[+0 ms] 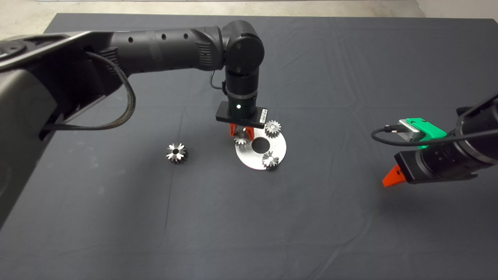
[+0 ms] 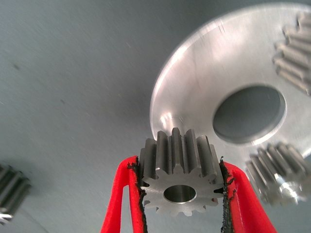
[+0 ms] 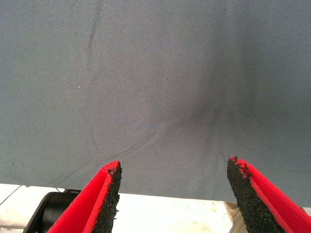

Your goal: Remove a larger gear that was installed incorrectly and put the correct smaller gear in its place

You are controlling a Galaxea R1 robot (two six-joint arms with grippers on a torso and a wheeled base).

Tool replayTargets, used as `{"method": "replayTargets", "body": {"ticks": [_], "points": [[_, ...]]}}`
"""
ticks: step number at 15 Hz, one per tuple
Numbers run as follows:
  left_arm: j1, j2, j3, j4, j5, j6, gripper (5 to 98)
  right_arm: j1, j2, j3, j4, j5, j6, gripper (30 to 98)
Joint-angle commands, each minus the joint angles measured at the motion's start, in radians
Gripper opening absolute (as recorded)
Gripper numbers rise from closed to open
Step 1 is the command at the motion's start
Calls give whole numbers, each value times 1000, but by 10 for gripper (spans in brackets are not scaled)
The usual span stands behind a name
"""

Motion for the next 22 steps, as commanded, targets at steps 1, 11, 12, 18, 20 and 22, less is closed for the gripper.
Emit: {"method": "replayTargets", "body": {"ticks": [1,11,12,18,20,22], "points": [[-22,6,-6,16,22,-2,232,21,4,4,32,-126,-4,584],[-19,6,7,26,25,1,232,21,3,1,32,-126,-4,584],[-18,6,7,24,25,1,232,22,3,0,32,-126,-4,584],[-10,6,7,22,24,1,232,21,3,-13,32,-126,-14,584],[-10,6,7,21,24,1,232,22,3,-17,32,-126,-23,584],[-8,6,7,21,21,-1,232,23,4,-28,32,-126,-28,584]]}}
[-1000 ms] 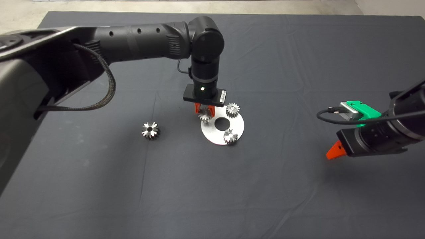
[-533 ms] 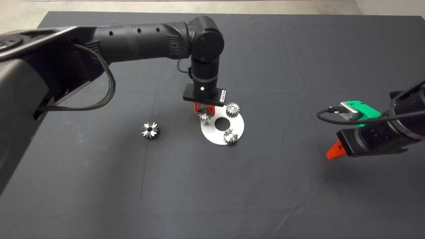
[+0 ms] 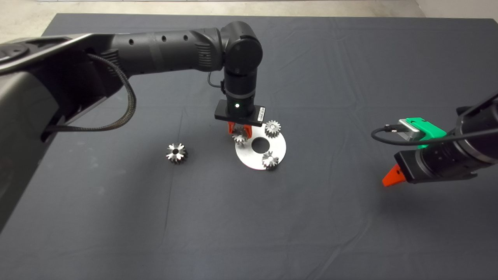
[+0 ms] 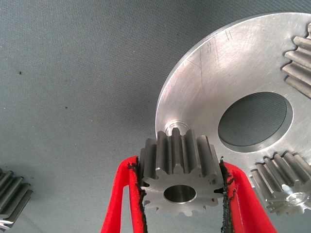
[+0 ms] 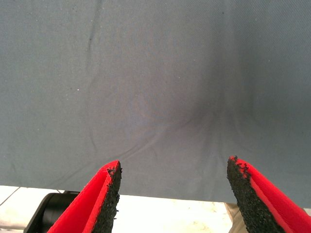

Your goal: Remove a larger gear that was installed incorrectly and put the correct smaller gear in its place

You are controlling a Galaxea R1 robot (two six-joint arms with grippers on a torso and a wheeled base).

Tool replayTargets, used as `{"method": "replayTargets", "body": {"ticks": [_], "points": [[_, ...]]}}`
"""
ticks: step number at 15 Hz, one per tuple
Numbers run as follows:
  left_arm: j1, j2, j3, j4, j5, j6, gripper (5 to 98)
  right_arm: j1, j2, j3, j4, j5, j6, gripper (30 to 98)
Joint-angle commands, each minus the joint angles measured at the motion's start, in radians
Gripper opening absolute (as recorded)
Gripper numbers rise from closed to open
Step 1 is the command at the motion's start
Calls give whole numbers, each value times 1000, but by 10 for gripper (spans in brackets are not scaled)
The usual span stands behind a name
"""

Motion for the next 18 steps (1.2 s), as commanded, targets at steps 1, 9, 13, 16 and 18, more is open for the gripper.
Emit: {"method": "replayTargets", "body": {"ticks": [1,9,13,16,18], "points": [[-17,5,14,-1,20,-2,232,22,3,-18,33,-126,-24,584],[25,5,11,0,11,4,232,30,3,-32,33,-126,-40,584],[45,5,3,2,8,8,232,32,6,-37,31,-126,-44,584],[56,5,3,3,5,10,232,32,6,-36,31,-126,-43,584],[71,5,3,7,-1,10,232,32,6,-35,31,-126,-43,584]]}}
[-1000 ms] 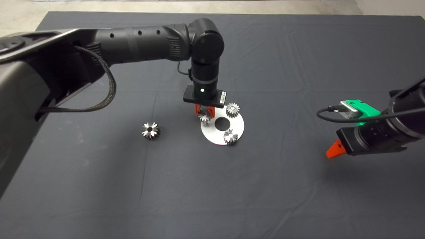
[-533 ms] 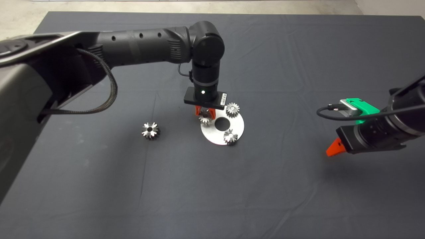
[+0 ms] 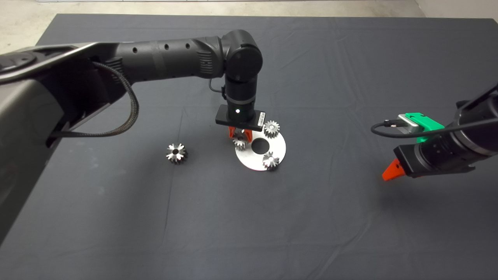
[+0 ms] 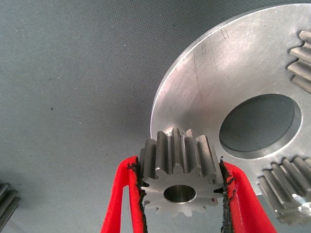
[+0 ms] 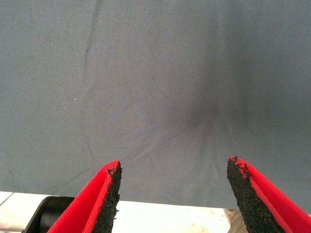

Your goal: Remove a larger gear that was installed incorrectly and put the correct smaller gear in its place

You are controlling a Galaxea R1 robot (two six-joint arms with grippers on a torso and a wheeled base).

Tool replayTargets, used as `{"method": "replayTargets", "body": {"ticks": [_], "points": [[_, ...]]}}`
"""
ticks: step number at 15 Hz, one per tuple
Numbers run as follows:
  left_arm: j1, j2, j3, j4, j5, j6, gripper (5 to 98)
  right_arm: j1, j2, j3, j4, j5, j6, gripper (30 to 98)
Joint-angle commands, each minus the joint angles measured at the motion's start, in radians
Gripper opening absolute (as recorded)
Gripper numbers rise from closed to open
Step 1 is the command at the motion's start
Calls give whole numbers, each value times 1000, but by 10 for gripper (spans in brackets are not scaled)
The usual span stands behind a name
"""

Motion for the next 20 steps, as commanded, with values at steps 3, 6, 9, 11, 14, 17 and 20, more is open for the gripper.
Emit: {"method": "replayTargets", "body": {"ticks": [3,6,9,11,14,17,20], "points": [[57,3,6,-8,-19,6,232,27,10,2,32,-127,-6,584],[57,3,5,-8,-19,6,230,27,10,4,32,-127,-6,584],[55,3,4,-8,-19,6,225,27,10,7,32,-127,-5,584],[54,3,2,-8,-19,7,225,27,10,8,32,-127,-5,584],[49,3,2,-8,-16,9,225,27,8,7,32,-127,-5,584],[49,3,-1,-9,-15,9,225,27,8,6,32,-127,-5,584],[46,3,-1,-9,-15,9,225,27,8,7,32,-127,-5,584]]}}
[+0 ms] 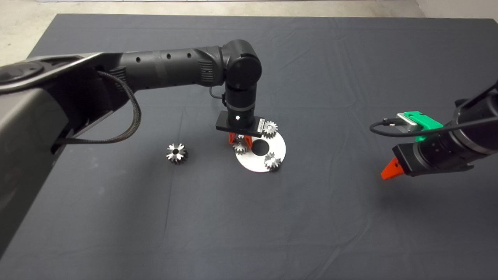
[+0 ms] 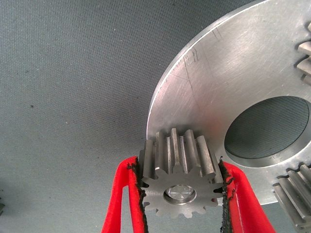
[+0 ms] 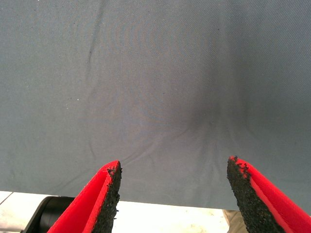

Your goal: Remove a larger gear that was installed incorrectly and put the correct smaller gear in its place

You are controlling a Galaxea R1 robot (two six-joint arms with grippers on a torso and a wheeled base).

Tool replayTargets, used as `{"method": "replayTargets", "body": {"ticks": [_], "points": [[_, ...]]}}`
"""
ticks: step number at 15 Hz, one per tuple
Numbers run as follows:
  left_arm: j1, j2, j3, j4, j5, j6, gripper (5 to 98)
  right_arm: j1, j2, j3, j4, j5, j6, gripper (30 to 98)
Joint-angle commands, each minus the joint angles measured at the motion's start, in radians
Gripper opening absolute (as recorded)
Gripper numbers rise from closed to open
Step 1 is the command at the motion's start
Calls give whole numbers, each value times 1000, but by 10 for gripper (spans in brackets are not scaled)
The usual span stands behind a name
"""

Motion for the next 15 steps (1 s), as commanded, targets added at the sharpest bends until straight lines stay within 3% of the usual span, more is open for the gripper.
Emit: {"method": "replayTargets", "body": {"ticks": [1,9,15], "points": [[13,3,-1,-23,-7,8,225,23,0,6,32,-127,-4,584],[12,3,-1,-25,-3,10,245,23,11,4,32,-127,-4,584],[9,3,4,-28,2,10,334,23,12,3,32,-127,-4,584]]}}
